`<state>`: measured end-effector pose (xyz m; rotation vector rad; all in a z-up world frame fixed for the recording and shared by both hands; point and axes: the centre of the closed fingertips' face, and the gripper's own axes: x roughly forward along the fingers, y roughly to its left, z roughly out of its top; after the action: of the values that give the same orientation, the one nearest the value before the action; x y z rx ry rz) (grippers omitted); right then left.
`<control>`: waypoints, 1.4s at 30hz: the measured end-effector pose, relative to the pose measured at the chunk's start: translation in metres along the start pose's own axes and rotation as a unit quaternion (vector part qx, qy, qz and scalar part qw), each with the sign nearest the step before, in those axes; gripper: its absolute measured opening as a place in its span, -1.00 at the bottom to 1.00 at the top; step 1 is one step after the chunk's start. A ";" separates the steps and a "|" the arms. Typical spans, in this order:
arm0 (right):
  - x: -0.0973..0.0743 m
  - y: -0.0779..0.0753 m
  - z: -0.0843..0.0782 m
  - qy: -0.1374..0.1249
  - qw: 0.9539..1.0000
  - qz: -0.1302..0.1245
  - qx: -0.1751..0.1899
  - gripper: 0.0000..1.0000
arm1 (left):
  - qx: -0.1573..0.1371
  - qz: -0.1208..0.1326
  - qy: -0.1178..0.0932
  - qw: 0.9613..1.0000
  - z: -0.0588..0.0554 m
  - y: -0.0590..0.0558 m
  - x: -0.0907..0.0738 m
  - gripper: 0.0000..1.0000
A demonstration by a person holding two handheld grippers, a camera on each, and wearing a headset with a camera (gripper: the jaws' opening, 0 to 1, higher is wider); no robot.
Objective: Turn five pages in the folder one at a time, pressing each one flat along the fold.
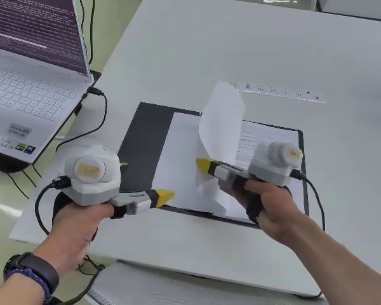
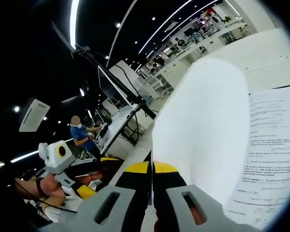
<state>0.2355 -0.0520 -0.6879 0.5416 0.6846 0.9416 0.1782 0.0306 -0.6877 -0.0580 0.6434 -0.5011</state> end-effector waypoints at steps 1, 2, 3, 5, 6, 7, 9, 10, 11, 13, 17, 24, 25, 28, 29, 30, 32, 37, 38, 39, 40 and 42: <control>0.001 0.000 -0.001 0.001 1.000 0.001 0.001 -1.00 | -0.001 0.001 0.000 1.000 0.000 0.001 0.000 0.53; 0.004 0.001 -0.002 0.003 1.000 0.002 0.002 -1.00 | -0.002 0.001 0.000 1.000 -0.002 0.002 -0.001 0.52; 0.005 0.002 -0.003 0.004 1.000 0.002 0.003 -1.00 | -0.002 0.001 0.000 1.000 -0.002 0.002 -0.001 0.52; 0.008 0.002 -0.005 0.007 1.000 0.004 0.005 -1.00 | -0.004 0.003 0.001 1.000 -0.003 0.004 -0.003 0.52; 0.010 0.002 -0.006 0.008 1.000 0.004 0.006 -1.00 | -0.005 0.004 0.002 1.000 -0.004 0.005 -0.003 0.52; 0.011 0.002 -0.007 0.009 1.000 0.005 0.007 -1.00 | -0.005 0.004 0.002 1.000 -0.004 0.005 -0.004 0.52; 0.015 0.002 -0.010 0.013 1.000 0.006 0.010 -1.00 | -0.007 0.005 0.003 1.000 -0.005 0.006 -0.005 0.52; 0.017 0.000 -0.011 0.014 1.000 0.006 0.011 -1.00 | -0.007 0.005 0.003 1.000 -0.005 0.006 -0.005 0.52; 0.019 0.000 -0.012 0.017 1.000 0.008 0.013 -1.00 | -0.007 0.005 0.003 1.000 -0.005 0.007 -0.005 0.53; 0.023 0.001 -0.015 0.020 1.000 0.008 0.016 -1.00 | -0.007 0.006 0.004 1.000 -0.006 0.009 -0.005 0.53; 0.029 0.000 -0.018 0.021 0.999 0.010 0.030 -1.00 | -0.009 0.005 0.006 1.000 -0.008 0.009 -0.006 0.52; 0.042 -0.001 -0.029 0.033 0.999 0.011 0.039 -1.00 | -0.014 0.002 0.010 1.000 -0.012 0.009 -0.007 0.52; 0.043 -0.001 -0.030 0.035 0.999 0.012 0.040 -1.00 | -0.014 0.001 0.011 1.000 -0.013 0.009 -0.007 0.52; 0.048 -0.002 -0.034 0.038 0.998 0.008 0.042 -1.00 | -0.013 0.002 0.015 1.000 -0.015 0.012 -0.006 0.53; 0.049 -0.003 -0.036 0.039 0.998 0.007 0.046 -1.00 | -0.014 0.003 0.016 1.000 -0.015 0.012 -0.006 0.53; 0.050 -0.003 -0.037 0.039 0.998 0.007 0.048 -1.00 | -0.016 0.002 0.015 1.000 -0.014 0.013 -0.007 0.53; 0.054 -0.005 -0.040 0.042 0.998 0.006 0.055 -1.00 | -0.018 0.002 0.015 1.000 -0.014 0.014 -0.007 0.53; 0.064 -0.009 -0.048 0.048 0.997 0.002 0.066 -0.99 | -0.023 -0.004 0.015 1.000 -0.017 0.014 -0.005 0.54; 0.065 -0.010 -0.049 0.049 0.996 0.001 0.068 -0.98 | -0.023 -0.004 0.017 1.000 -0.018 0.015 -0.005 0.54; 0.066 -0.010 -0.049 0.050 0.996 0.000 0.070 -0.98 | -0.022 -0.004 0.018 1.000 -0.019 0.015 -0.005 0.54; 0.067 -0.011 -0.050 0.051 0.996 -0.001 0.072 -0.98 | -0.022 -0.004 0.020 1.000 -0.020 0.015 -0.005 0.54; 0.070 -0.014 -0.052 0.052 0.996 -0.003 0.075 -0.98 | -0.022 -0.006 0.021 1.000 -0.020 0.014 -0.006 0.54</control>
<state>0.2333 0.0080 -0.7527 0.6264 0.8557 0.9226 0.1688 0.0480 -0.7033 -0.0932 0.6965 -0.4999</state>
